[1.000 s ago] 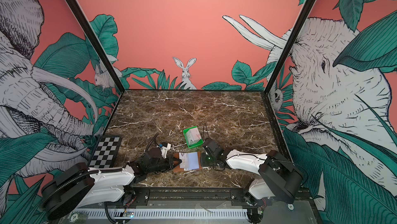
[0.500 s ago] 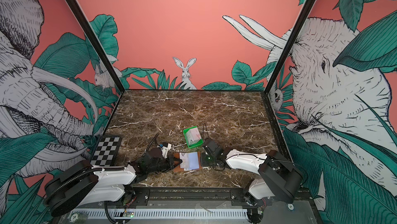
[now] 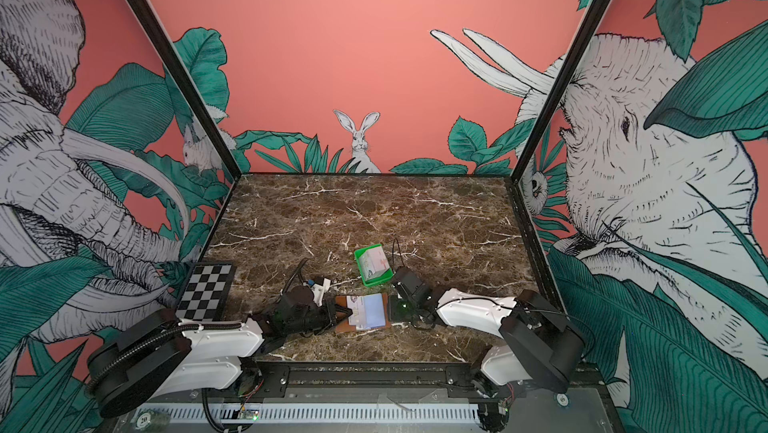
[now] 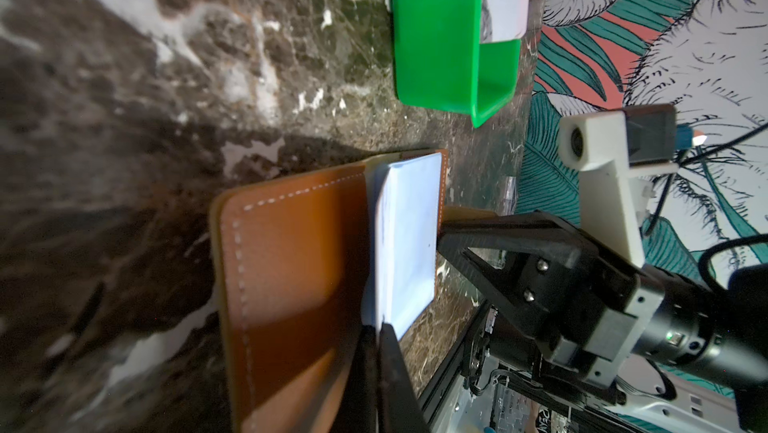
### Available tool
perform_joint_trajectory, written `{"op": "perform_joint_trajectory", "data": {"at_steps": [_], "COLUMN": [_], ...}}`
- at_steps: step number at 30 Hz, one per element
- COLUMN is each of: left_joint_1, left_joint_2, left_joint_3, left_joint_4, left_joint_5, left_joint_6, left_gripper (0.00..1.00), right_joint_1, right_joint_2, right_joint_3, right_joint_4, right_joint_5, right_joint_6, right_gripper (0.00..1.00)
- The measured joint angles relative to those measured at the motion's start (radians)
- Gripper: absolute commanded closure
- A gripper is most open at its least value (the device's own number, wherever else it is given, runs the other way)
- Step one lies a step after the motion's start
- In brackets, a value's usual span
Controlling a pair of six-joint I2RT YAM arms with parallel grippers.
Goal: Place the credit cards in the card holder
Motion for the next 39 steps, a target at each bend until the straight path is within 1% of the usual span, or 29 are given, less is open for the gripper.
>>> {"op": "perform_joint_trajectory", "data": {"at_steps": [8,16,30,39], "left_joint_1": [0.0,0.0,0.0,0.0], "left_joint_2": [0.002,0.064,0.111,0.143], "left_joint_3": [0.0,0.002,0.046,0.074], "left_joint_4": [0.001,0.054,0.058,0.044], "left_joint_5": [0.02,0.049,0.053,0.054], "left_joint_6": [-0.007,-0.007,-0.002,0.026], "left_gripper": [1.0,1.0,1.0,1.0], "right_joint_1": [0.004,0.005,0.011,0.024], "right_joint_2": [0.006,0.006,0.008,0.007], "right_joint_3": [0.003,0.004,0.004,0.004], "right_joint_4": [0.004,0.004,0.008,0.011], "right_joint_5": [0.003,0.003,0.006,0.016], "right_joint_6": [0.0,0.0,0.0,0.006], "right_gripper": [0.86,0.86,0.86,0.86]}}
